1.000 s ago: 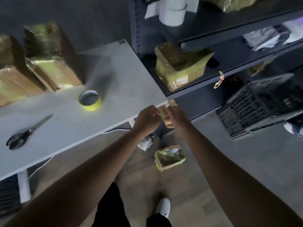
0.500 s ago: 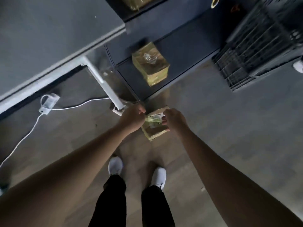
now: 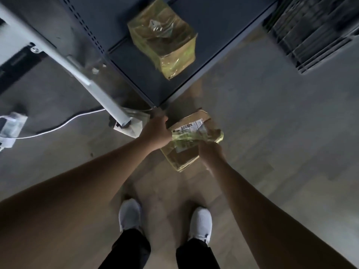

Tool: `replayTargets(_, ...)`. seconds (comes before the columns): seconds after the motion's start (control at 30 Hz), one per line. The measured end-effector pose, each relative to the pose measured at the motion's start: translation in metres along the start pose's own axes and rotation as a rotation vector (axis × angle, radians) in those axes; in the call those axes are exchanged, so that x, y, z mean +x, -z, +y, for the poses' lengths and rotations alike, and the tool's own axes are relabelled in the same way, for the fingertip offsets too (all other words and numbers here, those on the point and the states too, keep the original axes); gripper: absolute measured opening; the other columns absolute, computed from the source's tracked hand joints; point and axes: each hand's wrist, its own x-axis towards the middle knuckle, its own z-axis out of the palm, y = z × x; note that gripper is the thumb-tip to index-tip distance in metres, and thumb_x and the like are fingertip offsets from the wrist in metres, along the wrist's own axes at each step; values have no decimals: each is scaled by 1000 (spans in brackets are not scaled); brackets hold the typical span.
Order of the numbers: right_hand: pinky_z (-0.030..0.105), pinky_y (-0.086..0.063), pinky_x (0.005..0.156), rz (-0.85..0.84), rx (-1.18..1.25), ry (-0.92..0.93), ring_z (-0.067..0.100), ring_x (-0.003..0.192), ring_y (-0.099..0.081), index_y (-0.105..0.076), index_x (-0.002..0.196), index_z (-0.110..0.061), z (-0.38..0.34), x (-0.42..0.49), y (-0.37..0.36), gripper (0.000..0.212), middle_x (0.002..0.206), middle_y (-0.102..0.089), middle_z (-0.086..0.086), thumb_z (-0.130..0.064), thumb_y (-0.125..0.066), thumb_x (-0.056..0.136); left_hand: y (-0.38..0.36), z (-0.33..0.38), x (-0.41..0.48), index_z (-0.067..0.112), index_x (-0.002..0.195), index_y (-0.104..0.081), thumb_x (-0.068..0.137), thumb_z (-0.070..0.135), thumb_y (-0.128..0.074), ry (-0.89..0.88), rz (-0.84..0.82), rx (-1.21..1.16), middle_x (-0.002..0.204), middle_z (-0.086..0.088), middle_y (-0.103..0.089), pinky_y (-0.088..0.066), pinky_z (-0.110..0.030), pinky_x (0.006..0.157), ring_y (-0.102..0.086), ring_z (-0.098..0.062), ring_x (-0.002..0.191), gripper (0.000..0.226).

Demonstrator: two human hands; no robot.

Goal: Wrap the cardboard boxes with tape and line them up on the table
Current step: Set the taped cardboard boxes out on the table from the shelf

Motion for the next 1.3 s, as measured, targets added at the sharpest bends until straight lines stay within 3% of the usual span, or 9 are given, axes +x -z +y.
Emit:
replayTargets(0.23,36,-46,90,111,25,-77,34,116,-57,-47,136,-6,15,36,-29,52,127,-60,18,-41,-48,97,-37,-16,50,8,142,-40,90,17,-52,58,-167,57,139,-18,-49,-43,-37,94,-48,-36,126,54)
replayTargets(0.33,42,-54,85,209,130,-39,36,99,-65,-46,131,-5,23,36,-36,45,114,-65,18,-30,-56,94,-47,-20,52,14,116,-54,83,18,-56,67,-172,47,108,-9,-61,-44,-31,66,-58,-30,104,34)
replayTargets(0.5,50,-56,76,190,166,50,34,92,-65,-49,118,-9,22,14,-20,34,108,-66,13,-14,-61,88,-39,-24,23,9,141,-37,84,45,-70,56,-169,40,125,-11,-56,-51,-23,73,-58,-25,105,75)
replayTargets(0.6,37,-49,70,174,67,112,33,91,-61,-48,112,-10,0,-5,9,31,100,-62,9,-17,-63,86,-10,-9,-7,10,116,-49,80,39,-77,85,-65,-145,95,-1,-60,-36,-10,39,-57,-12,70,54)
replayTargets(0.73,30,-37,61,167,36,188,26,79,-53,-42,98,-17,-39,-45,52,22,82,-50,-1,-16,-61,87,43,12,-58,26,76,-54,78,36,-79,199,-18,-525,60,14,-63,-38,-12,35,-59,5,46,27)
replayTargets(0.87,24,-35,53,125,94,194,21,76,-53,-45,96,-17,-84,-109,104,24,79,-49,-4,-18,-66,85,94,35,-131,29,81,-64,82,50,-70,296,-83,-699,75,9,-67,-42,-21,52,-63,-9,66,22)
replayTargets(1.03,19,-41,55,-6,117,305,19,82,-60,-64,99,-9,-128,-207,176,18,87,-63,3,-18,-69,83,145,82,-229,14,108,-66,84,41,-71,368,-71,-897,102,-13,-72,-58,-47,77,-69,-36,90,37)
replayTargets(1.2,30,-39,68,-95,134,447,23,81,-60,-72,93,-2,-184,-305,235,24,88,-68,19,-24,-64,87,208,131,-299,12,111,-66,91,32,-66,389,81,-1061,100,-7,-71,-50,-29,58,-66,-21,76,28)
replayTargets(1.3,28,-39,63,-131,83,540,20,70,-56,-69,87,-7,-215,-349,265,27,72,-62,8,-32,-61,90,249,152,-331,11,103,-67,92,28,-65,346,220,-1073,80,-2,-68,-45,-22,46,-62,-15,61,20)
